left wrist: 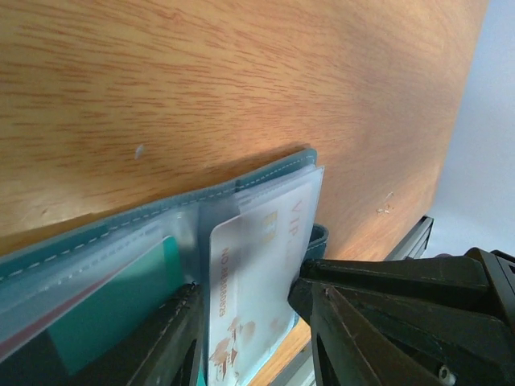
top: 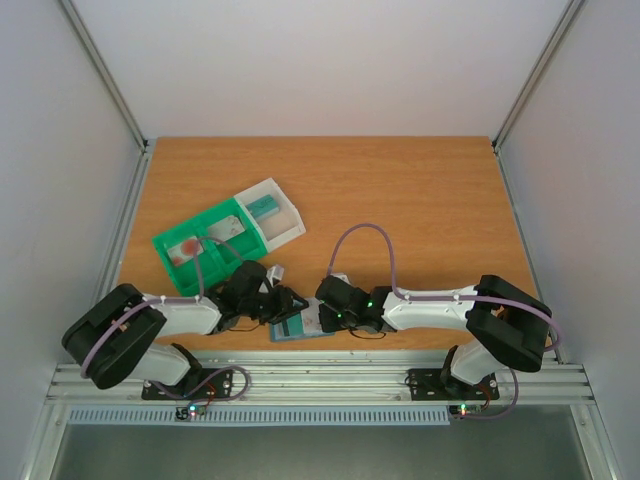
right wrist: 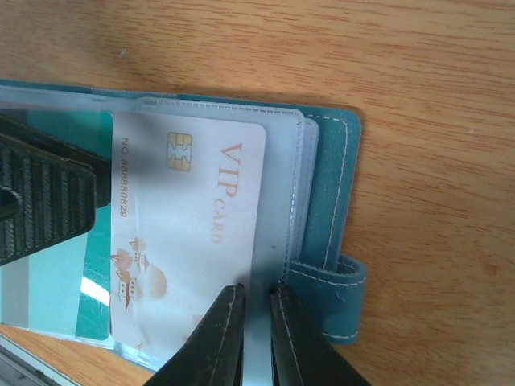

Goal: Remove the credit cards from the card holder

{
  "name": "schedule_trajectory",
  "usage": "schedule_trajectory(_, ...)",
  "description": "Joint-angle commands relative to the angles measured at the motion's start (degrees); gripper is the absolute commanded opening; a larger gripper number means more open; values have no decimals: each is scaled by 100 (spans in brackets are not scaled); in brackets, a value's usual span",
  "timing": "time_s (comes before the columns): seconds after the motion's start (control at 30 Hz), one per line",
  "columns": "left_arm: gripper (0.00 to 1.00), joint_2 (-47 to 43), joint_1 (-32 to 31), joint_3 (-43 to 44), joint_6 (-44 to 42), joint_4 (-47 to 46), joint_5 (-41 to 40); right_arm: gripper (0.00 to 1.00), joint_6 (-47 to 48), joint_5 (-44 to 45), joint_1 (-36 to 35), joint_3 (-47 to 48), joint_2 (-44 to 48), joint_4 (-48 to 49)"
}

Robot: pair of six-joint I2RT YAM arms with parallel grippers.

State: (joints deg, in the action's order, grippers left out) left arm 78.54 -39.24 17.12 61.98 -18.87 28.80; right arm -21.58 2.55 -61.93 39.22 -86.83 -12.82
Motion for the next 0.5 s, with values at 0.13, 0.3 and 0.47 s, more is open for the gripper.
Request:
schedule_trajectory(0.13, 32, 453, -22, -21, -203, -529, -16, 11, -66, 170, 1, -161, -80, -140)
schedule_trajectory(0.3, 10, 392, -22, -58, -178, -632, -4, 10, -65, 165, 6, -161, -93, -146)
schedule_trajectory(0.47, 0, 175, -21, -82, -197, -519, -45, 10, -81, 154, 1, -162, -140, -132)
